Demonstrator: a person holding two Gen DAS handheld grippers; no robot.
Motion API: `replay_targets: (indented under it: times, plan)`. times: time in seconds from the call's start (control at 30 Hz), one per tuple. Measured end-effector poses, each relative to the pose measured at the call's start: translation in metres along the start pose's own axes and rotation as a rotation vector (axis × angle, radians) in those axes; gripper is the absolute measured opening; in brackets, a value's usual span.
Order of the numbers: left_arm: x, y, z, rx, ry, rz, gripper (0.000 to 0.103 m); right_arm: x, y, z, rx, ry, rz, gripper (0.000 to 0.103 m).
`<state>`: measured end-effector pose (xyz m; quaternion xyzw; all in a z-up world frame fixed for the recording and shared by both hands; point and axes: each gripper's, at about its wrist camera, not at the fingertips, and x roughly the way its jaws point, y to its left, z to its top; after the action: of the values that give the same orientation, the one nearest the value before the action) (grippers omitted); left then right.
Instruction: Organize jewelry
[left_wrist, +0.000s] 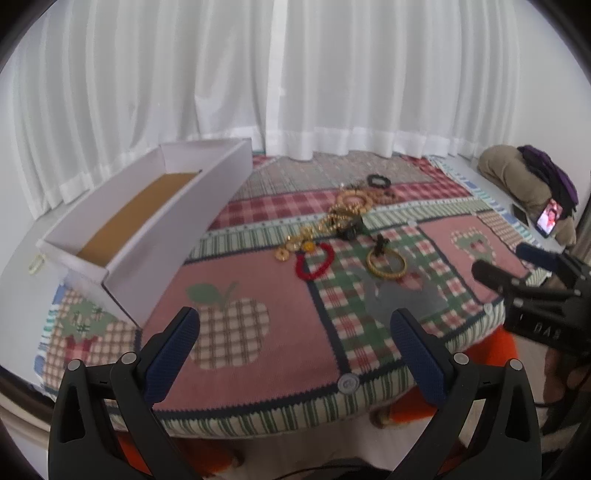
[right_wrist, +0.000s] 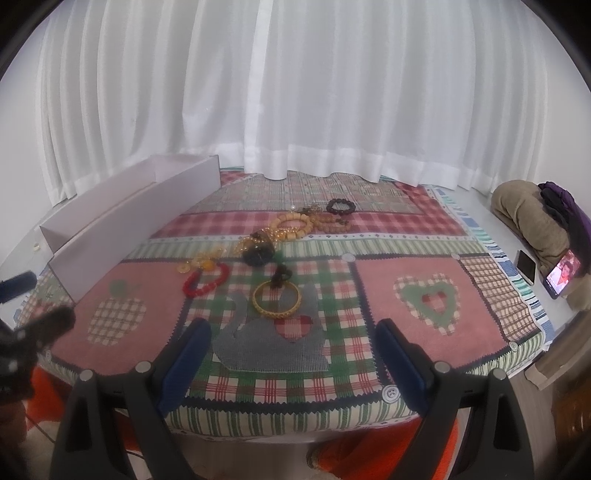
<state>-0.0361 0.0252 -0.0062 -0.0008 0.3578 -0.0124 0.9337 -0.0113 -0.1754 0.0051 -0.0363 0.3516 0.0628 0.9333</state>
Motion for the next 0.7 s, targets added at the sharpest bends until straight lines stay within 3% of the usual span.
replay_targets:
  times: [0.3,0.6,0.7]
  plan:
    - [-0.001,-0.001,0.0,0.002,-0.001,0.019,0.103,0.0,-0.002,0.001,0.011,-0.007,0.008,0.093]
    - [0.01,0.009,0.006,-0.001,0.014,0.054,0.103,0.002,-0.012,0.007,0.049,-0.018,0.075,0.093]
    - [0.017,0.019,0.013,-0.026,0.011,0.03,0.103,0.005,-0.017,0.012,0.041,-0.017,0.099,0.093]
